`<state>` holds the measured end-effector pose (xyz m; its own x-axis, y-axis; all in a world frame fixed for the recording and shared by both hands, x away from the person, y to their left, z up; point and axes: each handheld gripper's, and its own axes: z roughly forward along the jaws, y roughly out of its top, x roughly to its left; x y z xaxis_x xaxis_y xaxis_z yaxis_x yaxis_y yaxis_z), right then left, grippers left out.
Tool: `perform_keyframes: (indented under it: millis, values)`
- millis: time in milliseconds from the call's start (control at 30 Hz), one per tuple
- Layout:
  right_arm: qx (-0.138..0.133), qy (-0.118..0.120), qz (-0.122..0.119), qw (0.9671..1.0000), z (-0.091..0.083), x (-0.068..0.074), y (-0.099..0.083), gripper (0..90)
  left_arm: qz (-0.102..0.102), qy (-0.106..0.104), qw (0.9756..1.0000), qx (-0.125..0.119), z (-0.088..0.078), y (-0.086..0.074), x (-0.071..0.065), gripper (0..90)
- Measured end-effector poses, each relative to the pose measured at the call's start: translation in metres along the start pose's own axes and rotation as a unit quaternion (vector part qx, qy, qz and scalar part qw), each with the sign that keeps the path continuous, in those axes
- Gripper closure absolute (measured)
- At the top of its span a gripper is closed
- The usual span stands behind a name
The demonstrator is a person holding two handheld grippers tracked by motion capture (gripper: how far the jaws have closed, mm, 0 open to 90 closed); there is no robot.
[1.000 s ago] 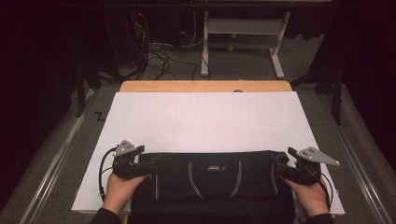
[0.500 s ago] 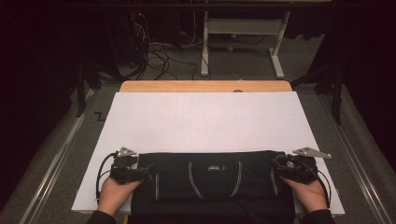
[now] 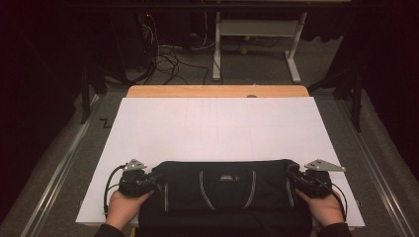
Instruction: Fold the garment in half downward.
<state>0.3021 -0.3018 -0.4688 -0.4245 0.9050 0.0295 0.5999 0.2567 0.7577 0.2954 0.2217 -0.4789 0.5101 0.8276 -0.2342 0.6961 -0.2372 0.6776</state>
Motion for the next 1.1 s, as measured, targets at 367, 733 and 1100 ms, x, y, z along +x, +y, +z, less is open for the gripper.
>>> perform_keyframes:
  millis: [367, 733, 1100]
  values:
    - [-0.046, -0.029, -0.018, 0.9984, -0.013, 0.005, 0.006, 78.8, 0.037, 0.018, 0.9971, -0.064, -0.014, 0.010, -0.012, 72.4]
    - [-0.062, -0.036, -0.025, 0.9971, -0.004, -0.005, 0.029, 79.0, 0.039, 0.037, 0.9955, -0.078, -0.007, 0.036, -0.003, 73.0]
    - [-0.054, -0.054, -0.018, 0.9969, 0.029, -0.020, 0.059, 79.0, -0.011, 0.064, 0.9959, -0.063, 0.027, 0.064, 0.028, 74.9]
